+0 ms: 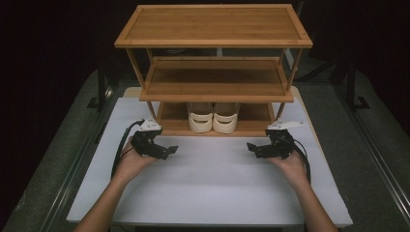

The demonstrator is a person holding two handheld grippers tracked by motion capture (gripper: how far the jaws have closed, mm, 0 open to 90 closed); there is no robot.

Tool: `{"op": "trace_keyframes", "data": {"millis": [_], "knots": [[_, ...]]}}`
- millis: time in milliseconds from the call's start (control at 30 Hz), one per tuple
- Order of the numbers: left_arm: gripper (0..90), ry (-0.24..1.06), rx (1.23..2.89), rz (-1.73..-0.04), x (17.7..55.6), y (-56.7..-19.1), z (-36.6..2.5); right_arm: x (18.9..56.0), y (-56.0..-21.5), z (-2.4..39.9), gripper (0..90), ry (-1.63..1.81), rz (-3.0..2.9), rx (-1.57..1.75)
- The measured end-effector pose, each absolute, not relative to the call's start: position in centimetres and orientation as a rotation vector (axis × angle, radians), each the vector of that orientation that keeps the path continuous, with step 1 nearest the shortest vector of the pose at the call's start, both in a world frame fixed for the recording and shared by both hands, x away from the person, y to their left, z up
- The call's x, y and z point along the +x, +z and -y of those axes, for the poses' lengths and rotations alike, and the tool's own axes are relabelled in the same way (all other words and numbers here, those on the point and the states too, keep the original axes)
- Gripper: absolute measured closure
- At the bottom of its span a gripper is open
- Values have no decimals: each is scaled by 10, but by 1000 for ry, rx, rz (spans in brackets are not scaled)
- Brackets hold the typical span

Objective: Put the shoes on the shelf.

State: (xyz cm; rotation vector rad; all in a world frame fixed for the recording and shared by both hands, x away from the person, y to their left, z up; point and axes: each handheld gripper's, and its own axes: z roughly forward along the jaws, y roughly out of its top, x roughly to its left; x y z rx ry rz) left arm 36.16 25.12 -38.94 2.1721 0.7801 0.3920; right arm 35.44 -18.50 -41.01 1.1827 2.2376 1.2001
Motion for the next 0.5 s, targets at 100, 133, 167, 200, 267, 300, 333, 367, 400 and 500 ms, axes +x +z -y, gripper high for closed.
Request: {"op": "trace_keyframes", "data": {"millis": [100,133,167,200,267,300,333,367,400,500], "knots": [[68,403,2183,-789,349,-391,-264,343,-412,195,72,1192,-2232,1184],[68,403,2178,-797,345,-392,-269,339,-413,199,72,1183,-2232,1190],[68,405,2187,-801,341,-393,-273,336,-415,202,72,1180,-2232,1196],[67,409,2190,-807,336,-395,-277,332,-416,206,72,1172,-2231,1200],[68,423,2198,-818,327,-398,-287,324,-419,214,72,1160,-2230,1211],[68,426,2201,-826,323,-399,-291,320,-421,218,72,1154,-2230,1218],[67,429,2201,-837,319,-401,-296,316,-423,222,72,1142,-2230,1220],[67,430,2201,-850,314,-403,-301,311,-425,226,72,1133,-2231,1229],[68,432,2205,-859,310,-406,-306,307,-427,230,72,1126,-2233,1235],[67,443,2218,-900,298,-414,-320,293,-432,242,73,1104,-2235,1260]]}}
